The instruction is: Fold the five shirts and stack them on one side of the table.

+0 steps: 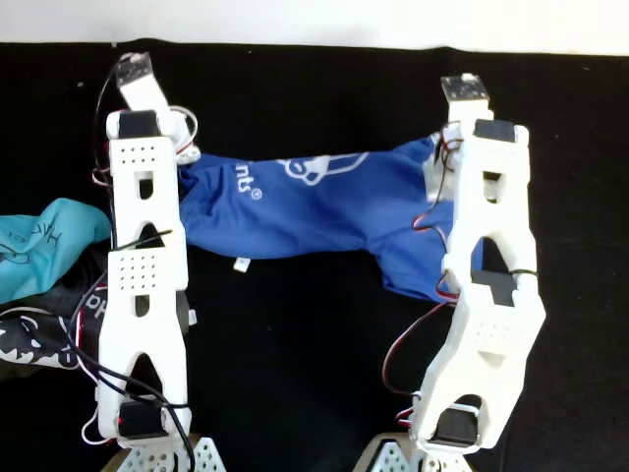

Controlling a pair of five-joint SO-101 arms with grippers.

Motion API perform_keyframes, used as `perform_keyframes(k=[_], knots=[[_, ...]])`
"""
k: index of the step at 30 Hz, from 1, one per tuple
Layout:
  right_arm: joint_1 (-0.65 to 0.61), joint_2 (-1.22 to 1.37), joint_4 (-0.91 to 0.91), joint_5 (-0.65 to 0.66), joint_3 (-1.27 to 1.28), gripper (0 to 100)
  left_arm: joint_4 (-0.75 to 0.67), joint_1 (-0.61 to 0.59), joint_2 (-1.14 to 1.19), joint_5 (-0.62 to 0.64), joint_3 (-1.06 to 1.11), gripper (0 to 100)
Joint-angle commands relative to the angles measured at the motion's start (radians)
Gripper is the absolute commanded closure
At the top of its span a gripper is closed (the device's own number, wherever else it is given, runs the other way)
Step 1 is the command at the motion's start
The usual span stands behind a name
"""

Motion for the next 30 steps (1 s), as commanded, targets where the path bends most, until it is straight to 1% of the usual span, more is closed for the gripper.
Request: perform_keyframes(k=[1, 3, 6, 9, 11, 13, 17, 23, 25, 28, 30], knots=[[-0.010, -0.058, -0.001, -0.009, -0.024, 87.2, -0.032, 0.013, -0.102, 0.006, -0.045, 97], [-0.008, -0.058, -0.005, -0.009, -0.024, 87.2, -0.063, 0.013, -0.107, 0.014, -0.045, 97], [-0.005, -0.058, -0.002, -0.009, -0.022, 87.2, -0.103, 0.005, -0.111, 0.115, -0.045, 97], [-0.005, -0.058, 0.002, -0.009, -0.015, 87.2, -0.114, 0.001, -0.128, 0.215, -0.045, 96], [-0.004, -0.059, -0.004, -0.009, 0.007, 87.2, -0.140, 0.004, -0.128, 0.255, -0.044, 96], [-0.004, -0.059, -0.005, -0.009, 0.025, 87.2, -0.161, 0.004, -0.128, 0.259, -0.044, 94], [-0.005, -0.059, -0.005, -0.009, 0.044, 87.2, -0.183, -0.013, -0.128, 0.261, -0.044, 81], [-0.007, -0.059, -0.004, -0.011, 0.045, 87.2, -0.186, -0.050, -0.130, 0.261, -0.044, 81], [-0.005, -0.062, -0.001, -0.011, 0.045, 87.2, -0.135, -0.050, -0.136, 0.256, -0.044, 81], [-0.005, -0.067, 0.007, -0.014, 0.044, 87.2, 0.009, -0.048, -0.145, 0.250, -0.044, 81], [-0.008, -0.067, 0.039, -0.015, 0.038, 87.2, 0.106, -0.048, -0.156, 0.181, -0.044, 81]])
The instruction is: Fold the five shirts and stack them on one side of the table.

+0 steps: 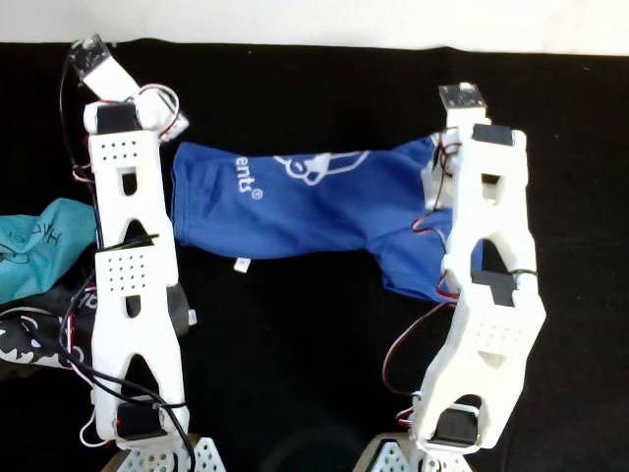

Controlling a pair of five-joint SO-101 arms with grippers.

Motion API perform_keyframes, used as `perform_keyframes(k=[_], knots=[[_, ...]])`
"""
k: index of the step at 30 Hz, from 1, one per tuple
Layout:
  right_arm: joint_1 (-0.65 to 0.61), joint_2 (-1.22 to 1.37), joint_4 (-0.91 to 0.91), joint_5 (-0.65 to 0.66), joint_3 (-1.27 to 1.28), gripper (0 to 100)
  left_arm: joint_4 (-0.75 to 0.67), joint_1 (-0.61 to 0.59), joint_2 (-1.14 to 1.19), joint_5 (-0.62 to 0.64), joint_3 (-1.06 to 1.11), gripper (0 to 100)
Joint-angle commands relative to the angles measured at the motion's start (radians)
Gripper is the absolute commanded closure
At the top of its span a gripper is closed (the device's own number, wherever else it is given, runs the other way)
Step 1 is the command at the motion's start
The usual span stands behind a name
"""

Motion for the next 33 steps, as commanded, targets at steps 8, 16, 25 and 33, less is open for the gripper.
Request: perform_keyframes(k=[8, 16, 25, 33], knots=[[-0.012, -0.068, 0.053, -0.009, -0.010, 87.2, 0.170, 0.001, -0.036, -0.219, -0.044, 81], [-0.030, -0.068, 0.054, -0.009, -0.007, 87.2, -0.014, 0.030, 0.062, -0.216, -0.044, 99], [-0.024, -0.067, 0.053, -0.008, -0.004, 91.0, -0.017, 0.091, 0.005, -0.215, -0.044, 99], [-0.002, -0.062, -0.001, -0.011, 0.001, 91.8, -0.123, 0.062, -0.154, -0.101, -0.044, 99]])
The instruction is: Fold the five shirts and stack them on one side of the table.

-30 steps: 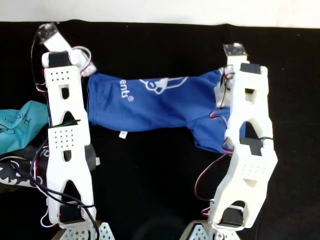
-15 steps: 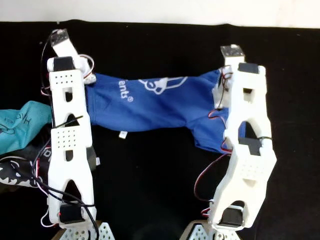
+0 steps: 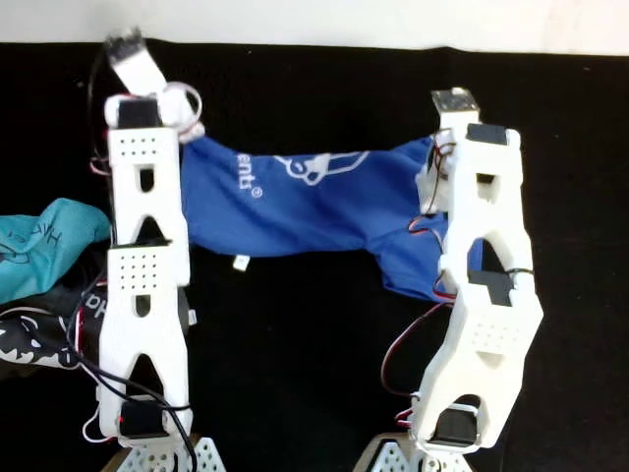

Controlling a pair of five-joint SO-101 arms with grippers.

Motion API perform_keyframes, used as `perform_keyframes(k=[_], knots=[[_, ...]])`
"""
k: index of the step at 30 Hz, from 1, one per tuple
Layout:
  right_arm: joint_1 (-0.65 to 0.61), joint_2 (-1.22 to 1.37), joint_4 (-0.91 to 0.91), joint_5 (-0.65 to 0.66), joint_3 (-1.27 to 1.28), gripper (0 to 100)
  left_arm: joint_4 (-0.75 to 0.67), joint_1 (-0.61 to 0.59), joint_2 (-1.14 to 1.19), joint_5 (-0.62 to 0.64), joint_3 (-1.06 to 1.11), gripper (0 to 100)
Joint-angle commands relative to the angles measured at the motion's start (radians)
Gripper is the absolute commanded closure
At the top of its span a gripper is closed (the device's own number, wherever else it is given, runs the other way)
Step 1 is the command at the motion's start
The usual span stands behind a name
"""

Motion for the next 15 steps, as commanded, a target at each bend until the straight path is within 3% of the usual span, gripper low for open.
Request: perform_keyframes(k=[1, 7, 12, 15], knots=[[0.022, -0.064, -0.042, -0.011, -0.002, 91.8, -0.077, -0.016, -0.091, 0.015, -0.036, 99], [0.056, -0.070, -0.005, -0.011, -0.012, 91.5, -0.043, -0.050, -0.079, 0.014, -0.036, 96], [0.054, -0.081, 0.028, -0.011, -0.012, 88.2, 0.029, -0.061, -0.082, 0.014, -0.036, 78], [0.050, -0.154, 0.035, -0.011, -0.001, 88.2, 0.035, -0.091, -0.093, 0.015, -0.036, 80]])
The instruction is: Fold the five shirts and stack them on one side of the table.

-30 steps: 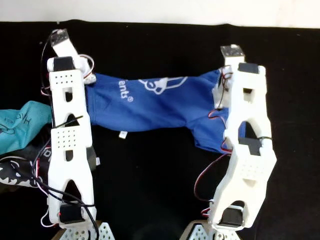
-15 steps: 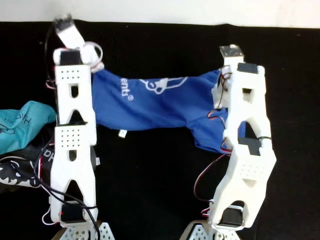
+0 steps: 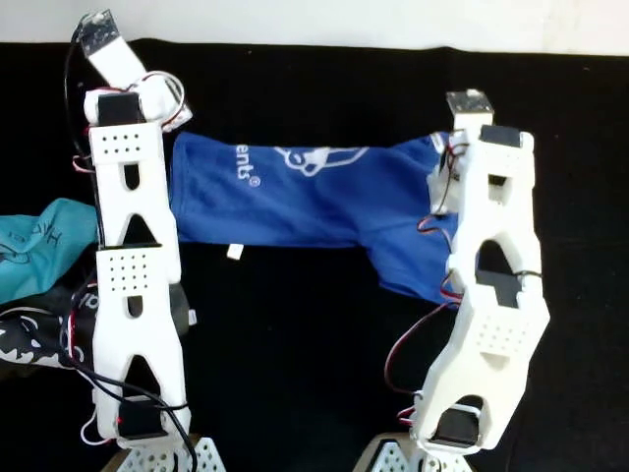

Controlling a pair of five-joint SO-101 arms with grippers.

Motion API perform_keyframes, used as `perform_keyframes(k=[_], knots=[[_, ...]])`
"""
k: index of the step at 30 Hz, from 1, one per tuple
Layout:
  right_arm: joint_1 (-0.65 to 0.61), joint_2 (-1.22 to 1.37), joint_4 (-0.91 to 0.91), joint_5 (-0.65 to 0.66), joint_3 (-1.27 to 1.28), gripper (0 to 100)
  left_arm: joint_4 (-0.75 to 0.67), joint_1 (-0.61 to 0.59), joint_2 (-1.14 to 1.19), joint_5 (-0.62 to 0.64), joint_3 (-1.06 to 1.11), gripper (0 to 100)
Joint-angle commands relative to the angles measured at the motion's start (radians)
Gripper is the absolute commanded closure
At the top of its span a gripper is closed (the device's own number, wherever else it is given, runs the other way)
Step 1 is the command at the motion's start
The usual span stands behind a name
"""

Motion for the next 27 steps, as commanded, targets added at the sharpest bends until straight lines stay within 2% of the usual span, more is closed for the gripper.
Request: perform_keyframes(k=[1, 3, 5, 8, 12, 18, 22, 24, 27], knots=[[0.007, -0.150, 0.025, -0.011, -0.004, 88.2, 0.018, -0.047, -0.090, 0.012, -0.036, 80], [0.005, -0.220, 0.048, -0.011, -0.004, 88.2, 0.081, -0.062, -0.128, 0.012, -0.036, 81], [-0.004, -0.286, 0.073, -0.009, 0.007, 88.2, 0.201, -0.065, -0.174, -0.006, -0.036, 81], [-0.031, -0.392, 0.076, -0.005, 0.122, 88.2, 0.388, -0.047, -0.228, -0.112, -0.022, 81], [-0.082, -0.562, -0.028, -0.005, 0.394, 88.2, 0.382, -0.079, -0.265, -0.132, 0.116, 81], [-0.101, -0.745, -0.340, -0.002, 0.869, 87.9, 0.382, -0.044, -0.418, -0.137, 0.573, 81], [-0.096, -0.748, -0.453, 0.037, 1.006, 87.9, 0.367, 0.010, -0.550, -0.140, 0.846, 81], [-0.096, -0.748, -0.483, 0.037, 1.030, 87.9, 0.307, 0.031, -0.593, -0.140, 0.955, 81], [-0.096, -0.748, -0.503, 0.037, 1.043, 87.9, 0.103, 0.044, -0.604, -0.140, 1.139, 81]])
